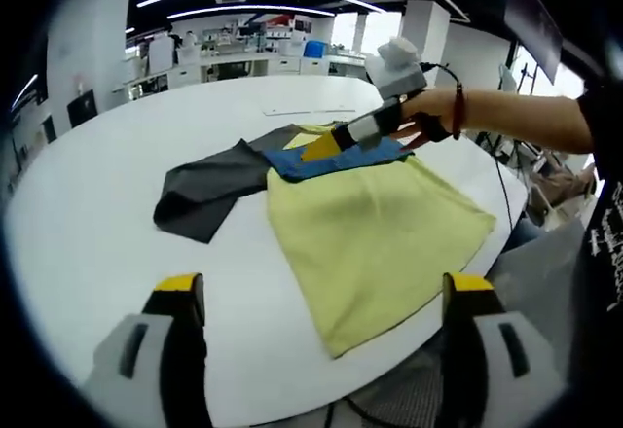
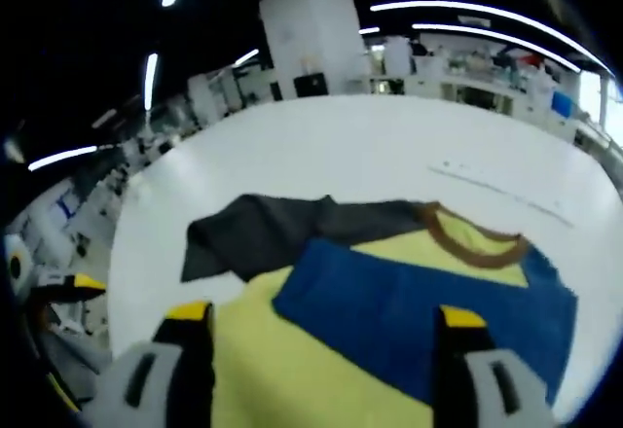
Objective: Fold the garment on the visible template until the final outline fits inside the template.
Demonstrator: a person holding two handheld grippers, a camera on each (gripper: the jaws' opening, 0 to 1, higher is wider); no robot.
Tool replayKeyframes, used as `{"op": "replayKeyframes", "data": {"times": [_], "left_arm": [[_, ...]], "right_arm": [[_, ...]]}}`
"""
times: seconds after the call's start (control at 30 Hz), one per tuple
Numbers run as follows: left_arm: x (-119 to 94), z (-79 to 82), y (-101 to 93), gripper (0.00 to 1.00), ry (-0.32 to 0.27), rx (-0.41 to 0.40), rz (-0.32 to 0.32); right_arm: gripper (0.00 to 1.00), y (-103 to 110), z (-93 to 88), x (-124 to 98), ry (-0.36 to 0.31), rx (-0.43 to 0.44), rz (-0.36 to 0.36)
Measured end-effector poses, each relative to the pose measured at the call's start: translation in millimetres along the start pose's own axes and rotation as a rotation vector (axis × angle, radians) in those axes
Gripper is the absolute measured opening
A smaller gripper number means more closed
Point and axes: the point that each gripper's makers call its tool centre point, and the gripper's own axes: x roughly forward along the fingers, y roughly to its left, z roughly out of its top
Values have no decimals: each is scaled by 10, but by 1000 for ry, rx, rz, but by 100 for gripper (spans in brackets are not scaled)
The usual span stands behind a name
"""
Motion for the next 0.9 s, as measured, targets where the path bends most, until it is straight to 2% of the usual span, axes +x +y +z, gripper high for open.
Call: {"op": "replayKeyframes", "data": {"times": [0.27,0.6,0.7,0.9], "left_arm": [[38,48,-45,99,0,14,-8],[119,39,-111,99,11,20,-23],[134,39,-130,99,13,19,-27],[173,35,-158,99,33,44,-39]], "right_arm": [[92,-479,-191,-258,2,26,-88],[84,-977,-470,-623,15,71,-184],[82,-1161,-520,-660,19,77,-207],[76,-1312,-626,-833,11,80,-237]]}}
